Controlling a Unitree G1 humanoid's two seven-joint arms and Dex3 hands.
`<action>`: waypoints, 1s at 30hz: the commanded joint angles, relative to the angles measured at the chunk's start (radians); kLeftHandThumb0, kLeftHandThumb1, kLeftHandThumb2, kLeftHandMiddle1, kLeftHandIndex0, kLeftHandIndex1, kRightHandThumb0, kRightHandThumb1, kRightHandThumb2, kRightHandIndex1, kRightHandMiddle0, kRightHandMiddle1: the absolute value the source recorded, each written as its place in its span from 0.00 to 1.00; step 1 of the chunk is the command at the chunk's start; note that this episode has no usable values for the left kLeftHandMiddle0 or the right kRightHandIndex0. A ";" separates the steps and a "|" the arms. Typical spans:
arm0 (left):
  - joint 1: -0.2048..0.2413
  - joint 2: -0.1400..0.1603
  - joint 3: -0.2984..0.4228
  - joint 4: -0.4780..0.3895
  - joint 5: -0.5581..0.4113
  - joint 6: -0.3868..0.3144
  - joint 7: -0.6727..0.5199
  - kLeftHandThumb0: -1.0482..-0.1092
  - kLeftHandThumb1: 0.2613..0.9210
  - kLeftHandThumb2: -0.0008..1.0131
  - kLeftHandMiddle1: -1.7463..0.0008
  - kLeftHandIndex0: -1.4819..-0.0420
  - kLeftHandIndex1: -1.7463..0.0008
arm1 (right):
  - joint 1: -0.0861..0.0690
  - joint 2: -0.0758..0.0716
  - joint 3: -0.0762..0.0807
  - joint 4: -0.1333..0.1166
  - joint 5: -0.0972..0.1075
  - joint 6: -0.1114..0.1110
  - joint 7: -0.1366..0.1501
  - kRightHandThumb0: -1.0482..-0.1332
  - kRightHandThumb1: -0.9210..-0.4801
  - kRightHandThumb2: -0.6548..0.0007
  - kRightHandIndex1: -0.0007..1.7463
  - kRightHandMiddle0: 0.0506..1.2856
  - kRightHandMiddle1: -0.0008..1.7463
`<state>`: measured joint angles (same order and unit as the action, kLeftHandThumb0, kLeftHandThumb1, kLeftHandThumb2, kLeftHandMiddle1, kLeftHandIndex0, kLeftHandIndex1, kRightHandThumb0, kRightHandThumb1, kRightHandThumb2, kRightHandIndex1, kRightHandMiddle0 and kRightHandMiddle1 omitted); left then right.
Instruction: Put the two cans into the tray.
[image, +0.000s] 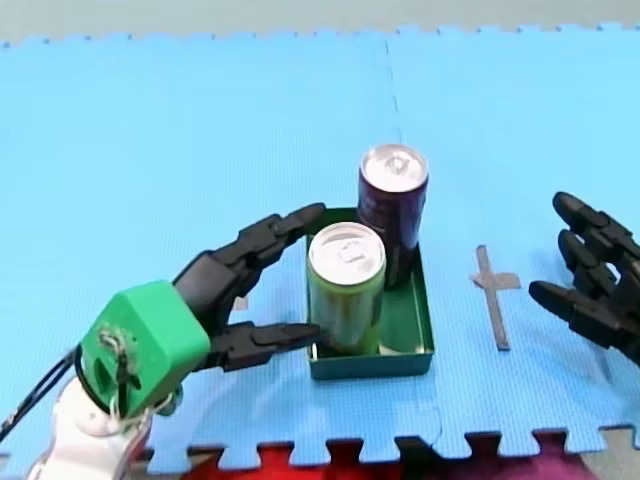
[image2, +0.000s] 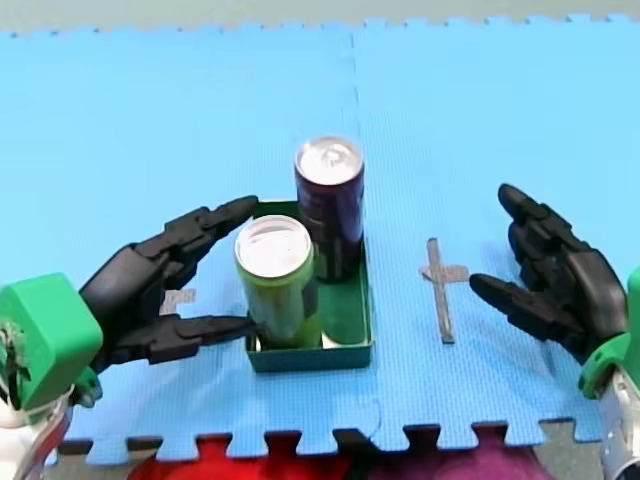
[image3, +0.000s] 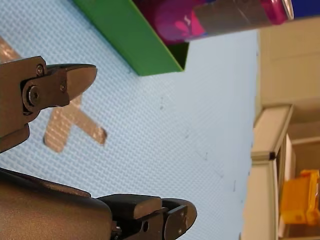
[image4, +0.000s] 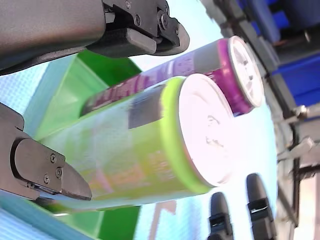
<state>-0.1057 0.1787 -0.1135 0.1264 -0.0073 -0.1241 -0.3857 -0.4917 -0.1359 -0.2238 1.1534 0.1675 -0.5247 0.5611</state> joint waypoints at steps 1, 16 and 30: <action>-0.001 0.019 -0.002 0.006 -0.005 -0.004 -0.019 0.00 0.91 0.02 1.00 0.86 1.00 | -0.004 -0.004 -0.003 0.002 0.004 -0.001 -0.002 0.00 0.00 0.85 0.00 0.16 0.00; -0.018 0.074 0.005 0.012 -0.021 0.025 -0.086 0.00 0.77 0.00 0.99 0.90 1.00 | 0.006 0.005 -0.014 -0.002 0.013 -0.010 -0.015 0.00 0.00 0.88 0.00 0.17 0.00; 0.058 0.129 0.145 0.112 -0.124 -0.015 -0.108 0.00 0.72 0.00 1.00 0.93 1.00 | 0.004 -0.003 -0.017 0.014 0.013 -0.011 0.001 0.00 0.00 0.90 0.00 0.17 0.00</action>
<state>-0.0545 0.3083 0.0173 0.2276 -0.1251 -0.1260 -0.5007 -0.4854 -0.1321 -0.2386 1.1650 0.1763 -0.5333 0.5598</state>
